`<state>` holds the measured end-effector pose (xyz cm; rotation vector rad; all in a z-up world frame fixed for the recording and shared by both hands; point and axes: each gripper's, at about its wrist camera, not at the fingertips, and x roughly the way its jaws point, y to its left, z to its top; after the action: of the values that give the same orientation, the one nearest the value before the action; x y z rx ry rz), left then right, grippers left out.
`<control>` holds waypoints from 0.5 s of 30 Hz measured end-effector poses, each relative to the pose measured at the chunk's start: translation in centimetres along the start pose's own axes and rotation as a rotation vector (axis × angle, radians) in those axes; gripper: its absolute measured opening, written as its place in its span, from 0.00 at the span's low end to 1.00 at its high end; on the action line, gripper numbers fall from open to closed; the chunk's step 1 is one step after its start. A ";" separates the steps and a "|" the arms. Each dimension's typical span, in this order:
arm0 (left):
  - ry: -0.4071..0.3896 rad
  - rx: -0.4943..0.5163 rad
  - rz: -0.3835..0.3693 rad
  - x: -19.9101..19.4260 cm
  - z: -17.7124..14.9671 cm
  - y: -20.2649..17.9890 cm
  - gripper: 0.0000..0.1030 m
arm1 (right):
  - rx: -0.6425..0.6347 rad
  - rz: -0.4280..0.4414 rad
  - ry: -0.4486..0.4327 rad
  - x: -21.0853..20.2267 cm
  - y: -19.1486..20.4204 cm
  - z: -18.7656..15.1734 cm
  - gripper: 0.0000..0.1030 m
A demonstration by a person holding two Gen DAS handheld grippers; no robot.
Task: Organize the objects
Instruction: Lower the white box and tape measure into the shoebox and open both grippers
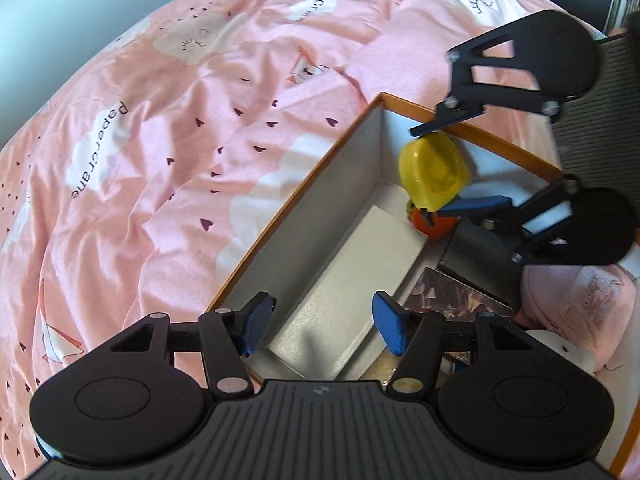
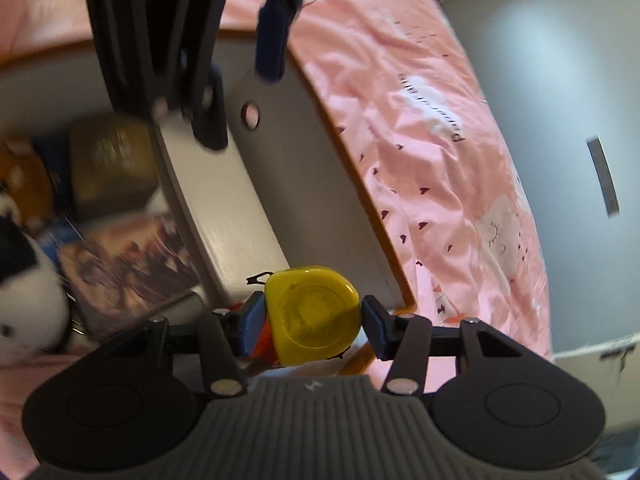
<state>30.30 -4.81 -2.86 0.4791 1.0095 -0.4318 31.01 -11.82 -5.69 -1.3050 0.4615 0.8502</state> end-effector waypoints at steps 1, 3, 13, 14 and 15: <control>-0.006 -0.009 -0.001 0.1 -0.2 0.2 0.67 | -0.031 -0.006 0.014 0.7 0.1 0.1 0.52; -0.011 -0.031 -0.017 0.4 -0.4 0.7 0.67 | -0.070 -0.003 0.029 1.8 0.1 0.2 0.52; -0.045 -0.063 -0.055 0.7 -1.1 1.6 0.67 | -0.243 -0.036 0.097 4.7 1.8 1.1 0.52; -0.047 -0.066 -0.056 0.7 -1.2 1.7 0.67 | -0.255 -0.039 0.105 4.8 1.9 1.1 0.52; -0.046 -0.075 -0.059 0.6 -1.3 1.8 0.67 | -0.264 -0.039 0.112 4.8 2.0 1.1 0.52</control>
<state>30.71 -2.70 -3.63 0.3715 0.9939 -0.4541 32.30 -9.35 -10.26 -1.6066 0.4197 0.8274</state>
